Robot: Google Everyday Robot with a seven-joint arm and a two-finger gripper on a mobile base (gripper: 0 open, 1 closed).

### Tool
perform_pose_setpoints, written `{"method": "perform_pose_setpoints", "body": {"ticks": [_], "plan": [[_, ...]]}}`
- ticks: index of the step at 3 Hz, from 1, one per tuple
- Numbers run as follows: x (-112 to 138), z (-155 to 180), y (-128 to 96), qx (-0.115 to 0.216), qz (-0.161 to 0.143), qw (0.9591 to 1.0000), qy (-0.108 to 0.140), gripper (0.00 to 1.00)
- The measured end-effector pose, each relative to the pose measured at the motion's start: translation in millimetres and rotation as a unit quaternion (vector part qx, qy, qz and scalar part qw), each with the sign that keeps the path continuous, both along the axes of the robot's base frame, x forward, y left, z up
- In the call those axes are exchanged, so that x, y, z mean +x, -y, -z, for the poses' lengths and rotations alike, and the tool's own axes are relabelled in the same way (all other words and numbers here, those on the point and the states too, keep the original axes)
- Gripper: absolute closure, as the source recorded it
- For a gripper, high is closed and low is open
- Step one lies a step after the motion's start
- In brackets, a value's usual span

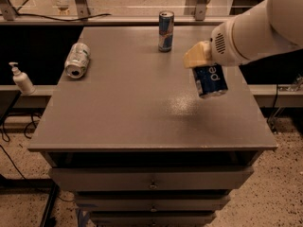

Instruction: Place pepsi can upright

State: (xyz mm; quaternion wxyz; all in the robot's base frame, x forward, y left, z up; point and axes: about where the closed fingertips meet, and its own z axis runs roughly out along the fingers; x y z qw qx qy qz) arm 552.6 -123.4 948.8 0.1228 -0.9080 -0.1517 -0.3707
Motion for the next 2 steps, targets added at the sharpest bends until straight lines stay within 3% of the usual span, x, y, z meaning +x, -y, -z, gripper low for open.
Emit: {"method": "perform_pose_setpoints", "body": {"ticks": [1,2], "plan": [[33.3,-20.8,-14.4,0.124,-0.046,0.9893,0.062,1.00],[36.4,-16.8,-39.7,0.160,-0.093,0.9805,0.068,1.00]]}}
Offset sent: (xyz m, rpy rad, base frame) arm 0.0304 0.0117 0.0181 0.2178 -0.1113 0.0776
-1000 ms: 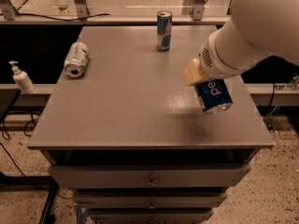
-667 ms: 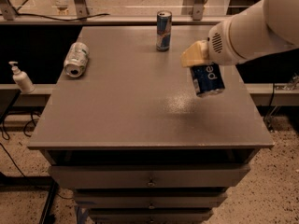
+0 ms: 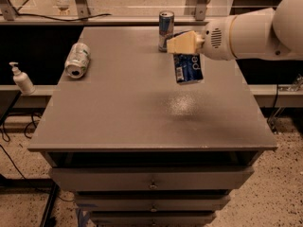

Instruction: Place pepsi can upright

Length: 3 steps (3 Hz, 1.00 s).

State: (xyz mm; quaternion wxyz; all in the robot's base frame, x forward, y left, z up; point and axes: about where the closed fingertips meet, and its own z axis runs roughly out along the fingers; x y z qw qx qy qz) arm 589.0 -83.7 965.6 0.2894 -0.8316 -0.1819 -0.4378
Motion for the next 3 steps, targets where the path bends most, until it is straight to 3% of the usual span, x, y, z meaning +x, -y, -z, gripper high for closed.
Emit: {"method": "perform_pose_setpoints", "body": {"ticks": [1,2,3], "plan": [[-0.4,-0.1,-0.5,-0.002,0.000,1.0000,0.001,1.00],[3.4,-1.2,-3.3,0.004,-0.025,0.9993,0.029,1.00],[10.1,-6.6,-3.1,0.030,-0.067,0.9940,0.082,1.00]]}}
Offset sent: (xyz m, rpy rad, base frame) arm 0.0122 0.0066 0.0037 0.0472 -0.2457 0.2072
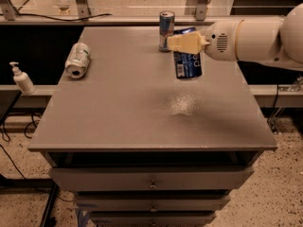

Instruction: Place pepsi can upright

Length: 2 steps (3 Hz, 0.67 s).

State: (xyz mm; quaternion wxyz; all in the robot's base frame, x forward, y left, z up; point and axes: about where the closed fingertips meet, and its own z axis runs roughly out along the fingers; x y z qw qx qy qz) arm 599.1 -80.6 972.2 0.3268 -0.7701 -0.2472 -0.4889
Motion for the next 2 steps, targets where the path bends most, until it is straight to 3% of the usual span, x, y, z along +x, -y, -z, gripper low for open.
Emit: {"method": "perform_pose_setpoints", "body": {"ticks": [1,2], "plan": [[2.0,2.8,5.6,0.011,-0.052,0.9975,0.046,1.00],[-3.8,15.7,13.7,0.013,-0.097,0.9926,0.071,1.00]]}}
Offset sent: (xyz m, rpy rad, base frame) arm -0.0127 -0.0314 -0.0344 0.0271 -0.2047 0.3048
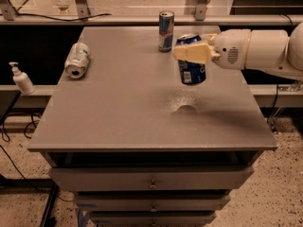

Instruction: Place pepsi can upright

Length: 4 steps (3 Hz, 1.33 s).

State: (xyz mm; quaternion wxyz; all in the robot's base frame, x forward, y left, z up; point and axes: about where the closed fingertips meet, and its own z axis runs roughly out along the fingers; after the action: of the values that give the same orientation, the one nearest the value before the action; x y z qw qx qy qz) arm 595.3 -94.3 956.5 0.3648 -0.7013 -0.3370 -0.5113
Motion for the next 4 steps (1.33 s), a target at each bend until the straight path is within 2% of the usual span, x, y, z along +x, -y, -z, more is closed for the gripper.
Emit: {"method": "perform_pose_setpoints", "body": {"ticks": [1,2,3,4], "plan": [[-15.9,19.3,13.8,0.005,-0.037,0.9992,0.013,1.00],[-18.0,22.5,13.7,0.002,-0.043,0.9990,0.016,1.00],[-17.6,22.0,4.6,0.021,-0.063,0.9969,0.041,1.00],[-22.2,23.3,4.0,0.053,-0.084,0.9926,0.070,1.00]]}}
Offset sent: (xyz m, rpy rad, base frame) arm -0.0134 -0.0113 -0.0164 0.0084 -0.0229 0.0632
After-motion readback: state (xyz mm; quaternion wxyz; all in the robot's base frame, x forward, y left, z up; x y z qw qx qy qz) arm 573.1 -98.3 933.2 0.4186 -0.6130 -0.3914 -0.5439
